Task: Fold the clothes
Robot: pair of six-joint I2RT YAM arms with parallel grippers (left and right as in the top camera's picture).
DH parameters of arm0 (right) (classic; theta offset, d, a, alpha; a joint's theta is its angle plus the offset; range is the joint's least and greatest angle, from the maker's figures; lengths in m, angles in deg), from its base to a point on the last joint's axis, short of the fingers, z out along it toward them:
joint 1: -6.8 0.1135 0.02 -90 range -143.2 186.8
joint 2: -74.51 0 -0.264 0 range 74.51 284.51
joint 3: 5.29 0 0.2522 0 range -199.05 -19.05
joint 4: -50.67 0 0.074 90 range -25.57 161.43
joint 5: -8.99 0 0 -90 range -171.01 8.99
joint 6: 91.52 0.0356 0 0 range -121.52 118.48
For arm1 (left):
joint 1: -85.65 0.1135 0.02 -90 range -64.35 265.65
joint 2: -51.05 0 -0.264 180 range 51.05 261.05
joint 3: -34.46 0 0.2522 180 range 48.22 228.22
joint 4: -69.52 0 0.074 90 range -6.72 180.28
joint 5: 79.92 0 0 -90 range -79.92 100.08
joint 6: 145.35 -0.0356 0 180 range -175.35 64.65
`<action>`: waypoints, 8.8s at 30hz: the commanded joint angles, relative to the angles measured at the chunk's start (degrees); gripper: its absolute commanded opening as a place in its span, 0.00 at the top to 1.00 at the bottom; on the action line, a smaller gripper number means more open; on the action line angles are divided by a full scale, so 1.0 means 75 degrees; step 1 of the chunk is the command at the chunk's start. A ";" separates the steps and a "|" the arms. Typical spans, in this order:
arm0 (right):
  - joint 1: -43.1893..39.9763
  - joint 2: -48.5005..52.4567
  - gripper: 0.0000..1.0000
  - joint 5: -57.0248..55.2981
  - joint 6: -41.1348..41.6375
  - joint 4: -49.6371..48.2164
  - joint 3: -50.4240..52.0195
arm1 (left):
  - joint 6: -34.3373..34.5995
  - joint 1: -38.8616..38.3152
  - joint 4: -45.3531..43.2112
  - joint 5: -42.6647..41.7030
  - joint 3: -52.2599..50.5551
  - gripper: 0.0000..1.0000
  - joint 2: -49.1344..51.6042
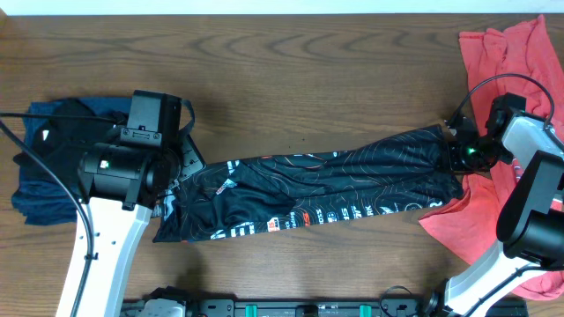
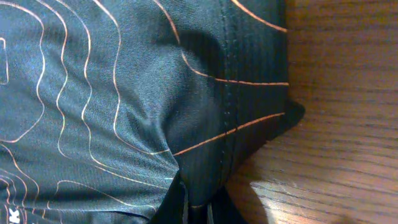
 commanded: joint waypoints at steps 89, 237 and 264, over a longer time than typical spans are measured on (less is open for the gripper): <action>0.6484 0.0055 0.62 -0.4354 0.4450 0.1580 -0.2448 | -0.0131 0.0038 0.0102 0.0152 0.0020 0.36 -0.0017; 0.4339 -0.2463 0.52 -0.4156 0.4683 0.2486 -0.2110 | -0.3611 0.2011 -0.3281 -0.4470 -0.3564 0.15 0.3940; 0.4339 -0.2460 0.51 -0.4159 0.4683 0.2439 -0.2110 | -0.3856 0.2279 -0.2369 -0.4491 -0.2535 0.94 0.3809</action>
